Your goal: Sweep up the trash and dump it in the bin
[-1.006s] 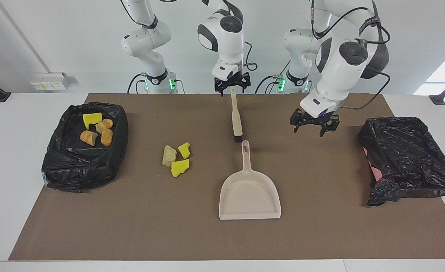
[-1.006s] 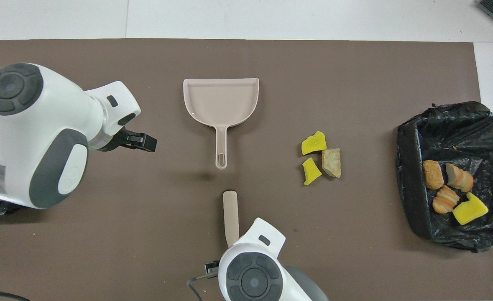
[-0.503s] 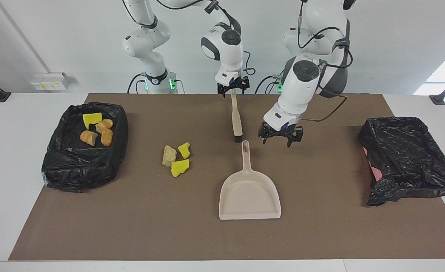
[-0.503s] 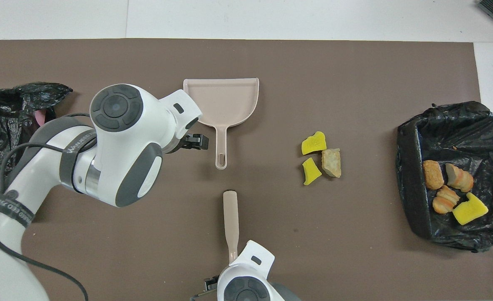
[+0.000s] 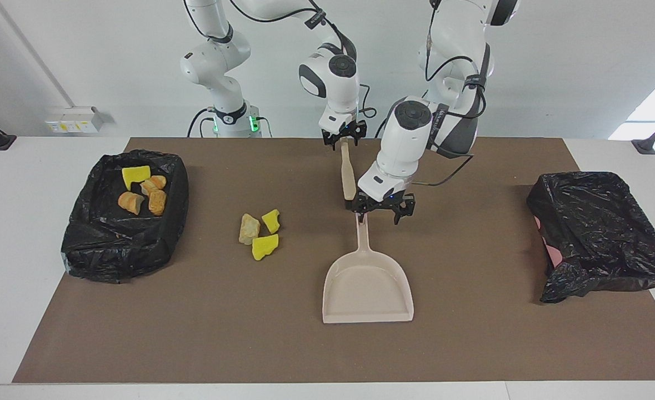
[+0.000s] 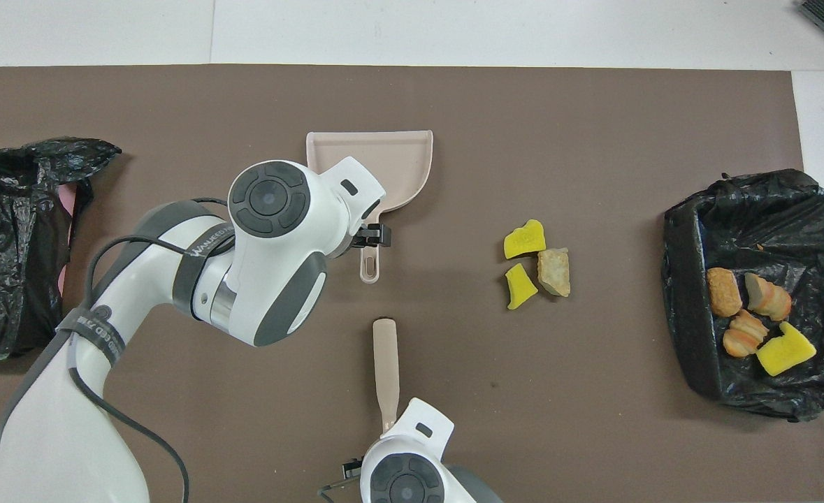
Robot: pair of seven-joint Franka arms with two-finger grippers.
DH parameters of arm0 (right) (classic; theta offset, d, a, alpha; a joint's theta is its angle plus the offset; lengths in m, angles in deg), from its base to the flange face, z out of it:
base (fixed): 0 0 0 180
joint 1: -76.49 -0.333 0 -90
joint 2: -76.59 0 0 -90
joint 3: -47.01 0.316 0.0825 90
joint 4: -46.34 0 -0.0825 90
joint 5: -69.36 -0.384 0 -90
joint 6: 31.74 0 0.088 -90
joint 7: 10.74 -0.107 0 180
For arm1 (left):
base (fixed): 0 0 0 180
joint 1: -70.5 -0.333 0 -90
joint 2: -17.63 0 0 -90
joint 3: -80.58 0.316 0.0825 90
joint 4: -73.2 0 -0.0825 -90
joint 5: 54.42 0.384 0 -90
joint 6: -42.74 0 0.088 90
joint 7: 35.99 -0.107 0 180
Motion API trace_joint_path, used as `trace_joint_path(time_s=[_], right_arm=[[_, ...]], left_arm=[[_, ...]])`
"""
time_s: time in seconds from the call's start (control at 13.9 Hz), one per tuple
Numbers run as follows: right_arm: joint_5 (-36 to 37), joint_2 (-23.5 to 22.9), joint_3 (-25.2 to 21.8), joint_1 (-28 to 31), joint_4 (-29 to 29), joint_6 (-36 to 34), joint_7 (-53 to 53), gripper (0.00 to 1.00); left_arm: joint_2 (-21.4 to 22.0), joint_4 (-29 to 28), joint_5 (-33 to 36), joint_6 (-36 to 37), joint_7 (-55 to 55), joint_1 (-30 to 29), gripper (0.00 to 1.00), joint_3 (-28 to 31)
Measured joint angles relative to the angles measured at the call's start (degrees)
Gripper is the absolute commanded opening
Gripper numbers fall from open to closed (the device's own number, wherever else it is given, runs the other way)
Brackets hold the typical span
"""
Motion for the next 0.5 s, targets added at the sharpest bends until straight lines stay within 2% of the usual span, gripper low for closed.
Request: trace_joint_path(time_s=[0.5], right_arm=[[0.57, -0.26, -0.34, 0.18, 0.13, -0.04, 0.03, 0.0]], left_arm=[[-4.62, 0.07, 2.17, -3.92, 4.16, 3.19, 1.0, 0.0]])
